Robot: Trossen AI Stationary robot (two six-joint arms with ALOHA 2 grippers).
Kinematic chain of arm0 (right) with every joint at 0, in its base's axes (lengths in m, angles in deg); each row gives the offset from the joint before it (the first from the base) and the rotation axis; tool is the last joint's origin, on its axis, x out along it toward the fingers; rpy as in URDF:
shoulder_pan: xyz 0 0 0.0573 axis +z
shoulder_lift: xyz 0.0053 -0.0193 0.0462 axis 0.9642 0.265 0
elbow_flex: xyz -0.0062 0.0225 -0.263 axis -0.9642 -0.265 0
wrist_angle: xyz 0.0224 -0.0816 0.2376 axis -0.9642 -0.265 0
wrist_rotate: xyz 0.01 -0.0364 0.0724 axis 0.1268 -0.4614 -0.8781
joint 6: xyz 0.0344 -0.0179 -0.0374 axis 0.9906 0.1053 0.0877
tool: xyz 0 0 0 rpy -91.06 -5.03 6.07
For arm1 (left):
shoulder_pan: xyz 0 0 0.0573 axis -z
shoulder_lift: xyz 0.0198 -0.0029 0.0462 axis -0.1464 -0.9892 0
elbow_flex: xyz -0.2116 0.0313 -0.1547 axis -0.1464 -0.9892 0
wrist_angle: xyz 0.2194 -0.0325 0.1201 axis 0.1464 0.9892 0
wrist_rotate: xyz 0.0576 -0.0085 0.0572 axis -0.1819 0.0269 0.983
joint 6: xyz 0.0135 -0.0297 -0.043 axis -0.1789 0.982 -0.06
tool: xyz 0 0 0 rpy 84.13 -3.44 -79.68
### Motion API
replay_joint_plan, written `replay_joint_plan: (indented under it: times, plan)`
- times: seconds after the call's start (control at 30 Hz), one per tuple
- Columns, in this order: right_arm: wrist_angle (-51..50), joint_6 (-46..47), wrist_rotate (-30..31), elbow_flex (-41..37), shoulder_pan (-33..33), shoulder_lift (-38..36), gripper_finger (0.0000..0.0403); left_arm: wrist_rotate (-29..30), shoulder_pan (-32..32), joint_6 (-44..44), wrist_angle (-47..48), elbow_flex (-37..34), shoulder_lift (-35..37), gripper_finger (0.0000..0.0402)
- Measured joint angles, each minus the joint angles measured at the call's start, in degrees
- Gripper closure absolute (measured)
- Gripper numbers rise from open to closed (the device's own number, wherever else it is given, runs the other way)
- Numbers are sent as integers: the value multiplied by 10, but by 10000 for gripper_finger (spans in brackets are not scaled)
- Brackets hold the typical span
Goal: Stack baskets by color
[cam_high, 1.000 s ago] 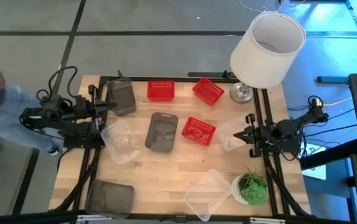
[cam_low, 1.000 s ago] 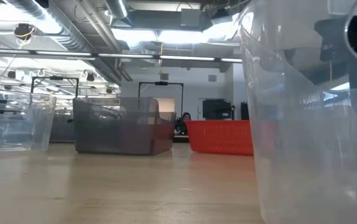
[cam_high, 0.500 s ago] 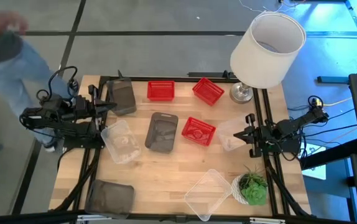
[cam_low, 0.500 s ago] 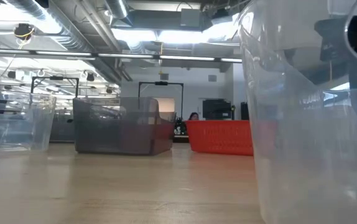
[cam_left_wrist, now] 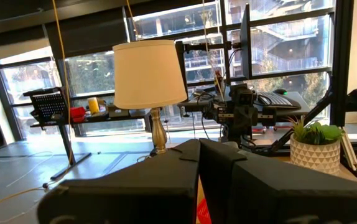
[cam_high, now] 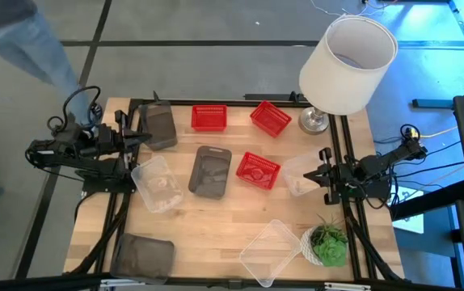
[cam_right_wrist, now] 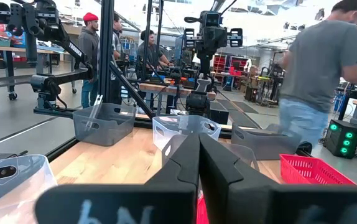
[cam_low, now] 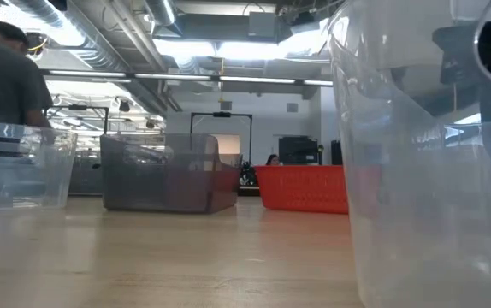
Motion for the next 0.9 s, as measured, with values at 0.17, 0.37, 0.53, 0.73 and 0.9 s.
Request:
replay_joint_plan:
  times: [0.17,0.37,0.53,0.73,0.9]
  plan:
    - [0,0,0,0,0,0,395,0,0,0,0,0,0,401]
    - [0,0,0,0,0,0,395,0,0,0,0,0,0,401]
    - [3,13,0,0,0,0,395,0,0,0,0,0,0,401]
    - [43,4,0,0,0,0,395,40,0,-25,-6,0,0,401]
    - [59,-20,39,0,0,0,395,79,0,-27,18,5,-19,401]
